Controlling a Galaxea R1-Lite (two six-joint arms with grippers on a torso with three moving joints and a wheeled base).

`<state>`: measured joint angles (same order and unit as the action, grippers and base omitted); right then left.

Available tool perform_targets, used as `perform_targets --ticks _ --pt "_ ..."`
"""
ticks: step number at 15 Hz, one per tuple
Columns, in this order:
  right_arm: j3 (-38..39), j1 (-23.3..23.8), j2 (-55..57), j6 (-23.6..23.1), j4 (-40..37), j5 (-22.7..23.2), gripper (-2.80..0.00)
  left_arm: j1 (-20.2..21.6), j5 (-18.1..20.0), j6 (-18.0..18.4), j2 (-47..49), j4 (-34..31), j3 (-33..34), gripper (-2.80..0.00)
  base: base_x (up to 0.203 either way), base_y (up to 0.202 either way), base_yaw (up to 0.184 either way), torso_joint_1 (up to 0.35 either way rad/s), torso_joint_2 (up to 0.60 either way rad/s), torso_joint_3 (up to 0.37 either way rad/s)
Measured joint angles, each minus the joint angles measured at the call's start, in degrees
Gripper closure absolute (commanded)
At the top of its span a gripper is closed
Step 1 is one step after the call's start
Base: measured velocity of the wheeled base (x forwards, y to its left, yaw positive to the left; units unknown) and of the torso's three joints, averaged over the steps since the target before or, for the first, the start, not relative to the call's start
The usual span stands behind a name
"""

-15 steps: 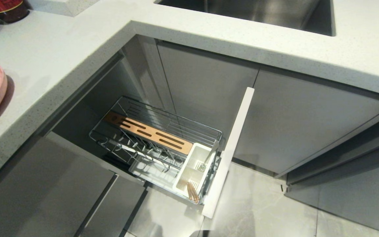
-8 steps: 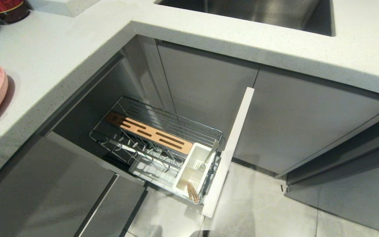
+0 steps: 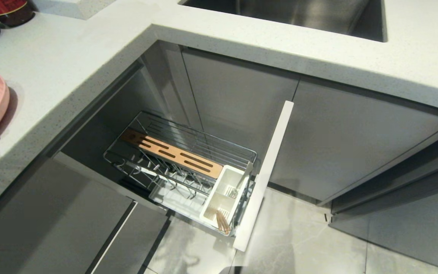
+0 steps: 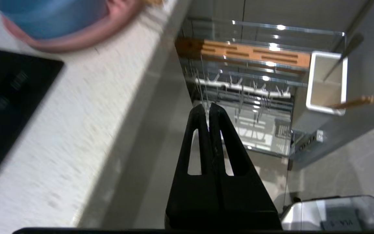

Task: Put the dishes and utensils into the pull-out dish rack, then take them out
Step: Close the cupboard

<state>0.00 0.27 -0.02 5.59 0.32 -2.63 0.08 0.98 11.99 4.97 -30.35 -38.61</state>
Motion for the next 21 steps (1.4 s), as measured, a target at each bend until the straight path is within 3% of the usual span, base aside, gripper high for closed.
perform_targets --ticks 2,3,6,9,12,14,21 --pt "0.0 0.0 0.0 0.01 0.01 0.0 0.0 0.3 0.49 -5.58 -2.81 3.55 4.77 0.0 0.0 0.0 0.0 0.0 0.0 0.0" --pt "0.0 0.0 0.0 0.01 -0.01 0.0 0.0 0.36 0.29 -6.7 -3.56 4.88 7.08 0.0 0.0 0.0 0.0 0.0 0.0 0.0" --pt "0.0 0.0 0.0 0.01 0.01 0.0 0.0 0.4 -2.18 -7.05 -4.76 12.51 16.71 0.0 0.0 0.0 0.0 0.0 0.0 0.0" --pt "0.0 0.0 0.0 0.01 0.0 0.0 0.0 0.43 -4.58 -5.33 -4.99 25.6 29.66 0.0 0.0 0.0 0.0 0.0 0.0 0.0" --pt "0.0 0.0 0.0 0.01 0.01 0.0 0.0 0.43 -3.35 -4.28 -5.02 35.64 37.31 0.0 0.0 0.0 0.0 0.0 0.0 0.0" --pt "0.0 -0.01 0.0 0.01 0.01 0.0 0.0 0.43 0.21 -4.19 -5.02 31.32 38.26 0.0 0.0 0.0 0.0 0.0 0.0 0.0" --pt "0.0 0.0 0.0 0.0 -0.01 0.0 0.0 0.43 0.91 -5.74 -5.04 29.58 38.43 0.0 0.0 0.0 0.0 0.0 0.0 0.0"
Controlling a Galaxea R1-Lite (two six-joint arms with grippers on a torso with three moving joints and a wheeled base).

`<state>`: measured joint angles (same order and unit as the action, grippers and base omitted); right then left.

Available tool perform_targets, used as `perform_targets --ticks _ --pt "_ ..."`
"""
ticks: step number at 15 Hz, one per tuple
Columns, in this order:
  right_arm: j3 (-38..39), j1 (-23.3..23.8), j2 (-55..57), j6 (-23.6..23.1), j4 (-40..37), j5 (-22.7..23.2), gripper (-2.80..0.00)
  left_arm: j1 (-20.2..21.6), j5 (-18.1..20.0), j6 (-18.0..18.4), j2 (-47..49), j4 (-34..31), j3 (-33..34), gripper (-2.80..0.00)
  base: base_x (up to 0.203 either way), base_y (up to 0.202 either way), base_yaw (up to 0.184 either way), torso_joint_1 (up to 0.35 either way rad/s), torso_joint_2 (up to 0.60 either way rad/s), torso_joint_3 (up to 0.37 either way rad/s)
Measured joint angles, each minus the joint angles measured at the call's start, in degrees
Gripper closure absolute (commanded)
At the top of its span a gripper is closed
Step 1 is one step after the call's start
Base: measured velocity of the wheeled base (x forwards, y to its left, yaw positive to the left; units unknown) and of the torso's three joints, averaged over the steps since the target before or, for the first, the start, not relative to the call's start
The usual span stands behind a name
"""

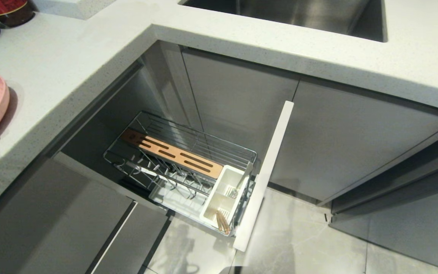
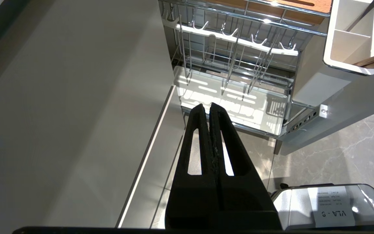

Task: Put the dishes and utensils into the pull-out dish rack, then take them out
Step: Close the cupboard

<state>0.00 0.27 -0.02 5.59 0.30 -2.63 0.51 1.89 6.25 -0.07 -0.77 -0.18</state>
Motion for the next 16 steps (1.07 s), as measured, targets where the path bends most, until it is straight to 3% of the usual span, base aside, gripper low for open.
perform_targets --ticks 8,11,16 --pt "0.0 0.0 0.0 0.01 0.02 0.0 0.0 -0.35 -0.05 -0.38 0.0 -0.02 -0.04 0.0 0.0 0.0 0.0 0.0 0.0 0.0" --pt "0.0 0.0 0.0 0.01 0.0 0.0 0.0 -0.35 -0.16 -2.13 0.0 -0.03 -0.02 0.0 0.0 0.0 0.0 0.0 0.0 0.0" --pt "0.0 0.0 0.0 0.01 0.0 0.0 0.0 -0.35 0.2 -1.93 0.0 -0.32 -0.22 0.0 0.0 0.0 0.0 0.002 0.0 0.153"
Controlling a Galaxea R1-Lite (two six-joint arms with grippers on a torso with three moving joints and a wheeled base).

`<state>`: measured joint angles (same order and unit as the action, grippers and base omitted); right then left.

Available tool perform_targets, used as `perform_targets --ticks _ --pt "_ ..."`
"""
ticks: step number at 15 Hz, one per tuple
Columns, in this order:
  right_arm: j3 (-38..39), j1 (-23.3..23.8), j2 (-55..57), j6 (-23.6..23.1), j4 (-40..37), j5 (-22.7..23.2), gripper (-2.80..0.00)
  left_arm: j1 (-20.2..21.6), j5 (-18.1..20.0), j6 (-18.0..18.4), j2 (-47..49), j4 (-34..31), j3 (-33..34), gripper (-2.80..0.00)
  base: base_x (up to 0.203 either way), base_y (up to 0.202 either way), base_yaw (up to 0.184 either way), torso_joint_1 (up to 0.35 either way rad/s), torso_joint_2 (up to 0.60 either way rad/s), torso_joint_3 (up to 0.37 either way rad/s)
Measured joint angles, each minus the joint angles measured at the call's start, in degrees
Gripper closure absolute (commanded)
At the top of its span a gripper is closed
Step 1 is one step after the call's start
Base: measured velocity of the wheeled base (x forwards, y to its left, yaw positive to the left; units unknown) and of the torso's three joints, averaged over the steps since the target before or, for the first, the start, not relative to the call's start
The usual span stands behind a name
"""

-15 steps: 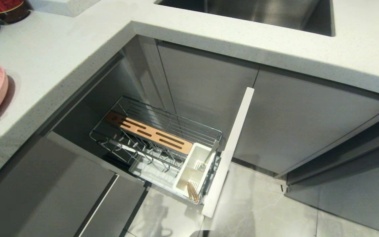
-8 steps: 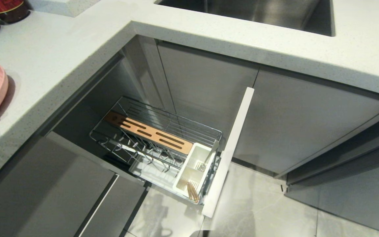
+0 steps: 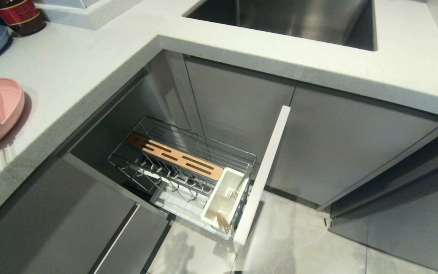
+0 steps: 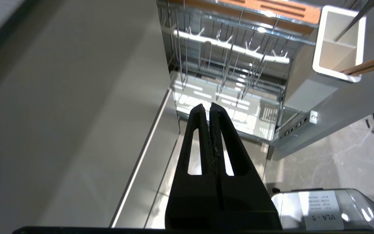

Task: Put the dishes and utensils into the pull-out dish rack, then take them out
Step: Close the cupboard

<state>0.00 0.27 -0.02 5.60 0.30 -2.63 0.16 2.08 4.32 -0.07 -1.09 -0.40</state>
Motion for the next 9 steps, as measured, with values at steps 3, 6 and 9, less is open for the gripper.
perform_targets --ticks 3,6,9 --pt "0.0 0.0 0.0 -0.01 0.0 0.0 0.0 0.0 0.02 -0.03 0.0 0.23 0.11 0.0 0.0 0.0 0.0 0.004 0.0 0.205" --pt "0.0 0.0 0.0 0.0 0.0 0.0 0.0 0.0 0.0 -0.03 0.0 0.21 0.14 0.0 0.0 0.0 0.0 0.003 0.0 0.206" --pt "0.0 0.0 0.0 0.0 0.0 0.0 0.0 0.0 -0.09 -0.03 0.0 0.21 0.16 0.0 0.0 0.0 0.0 0.001 0.0 0.205"
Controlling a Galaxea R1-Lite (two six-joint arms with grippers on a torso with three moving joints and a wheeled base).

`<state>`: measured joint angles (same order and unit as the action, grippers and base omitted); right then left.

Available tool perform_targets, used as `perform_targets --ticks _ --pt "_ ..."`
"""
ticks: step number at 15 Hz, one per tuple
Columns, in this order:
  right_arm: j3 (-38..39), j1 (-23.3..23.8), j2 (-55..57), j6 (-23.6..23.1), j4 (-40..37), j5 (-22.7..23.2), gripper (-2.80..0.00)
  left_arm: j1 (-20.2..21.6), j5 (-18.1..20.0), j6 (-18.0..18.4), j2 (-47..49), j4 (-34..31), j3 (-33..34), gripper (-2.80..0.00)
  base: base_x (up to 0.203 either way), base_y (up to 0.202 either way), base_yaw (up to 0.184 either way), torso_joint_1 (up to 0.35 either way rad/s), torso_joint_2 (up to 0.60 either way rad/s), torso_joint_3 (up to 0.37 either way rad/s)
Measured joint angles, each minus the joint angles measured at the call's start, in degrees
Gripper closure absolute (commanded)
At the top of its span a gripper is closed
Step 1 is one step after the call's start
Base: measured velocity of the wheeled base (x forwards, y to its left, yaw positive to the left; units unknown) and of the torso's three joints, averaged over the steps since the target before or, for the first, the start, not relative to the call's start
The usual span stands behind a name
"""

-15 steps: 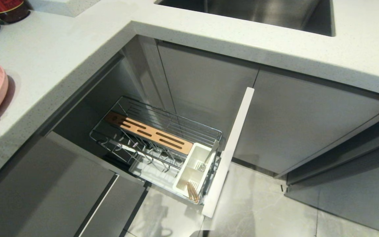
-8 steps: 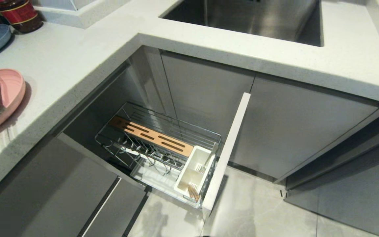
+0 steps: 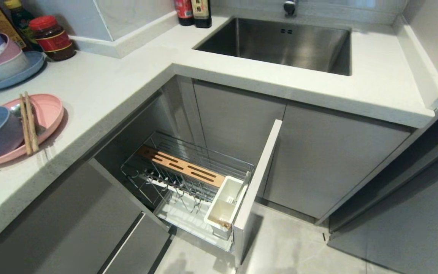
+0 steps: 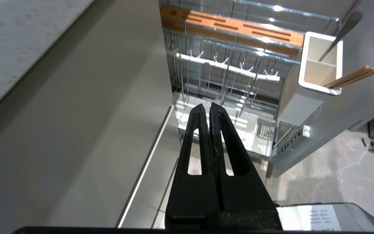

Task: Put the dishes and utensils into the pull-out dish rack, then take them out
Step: Close the cupboard

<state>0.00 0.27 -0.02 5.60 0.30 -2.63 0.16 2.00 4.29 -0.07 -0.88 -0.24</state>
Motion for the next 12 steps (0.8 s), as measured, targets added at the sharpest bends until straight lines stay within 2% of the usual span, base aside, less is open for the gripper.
perform_targets --ticks 12 --pt "0.0 0.0 0.0 0.0 0.0 0.0 0.0 0.0 0.01 0.09 0.0 0.04 0.0 0.0 0.0 0.0 0.0 0.002 0.0 0.205"
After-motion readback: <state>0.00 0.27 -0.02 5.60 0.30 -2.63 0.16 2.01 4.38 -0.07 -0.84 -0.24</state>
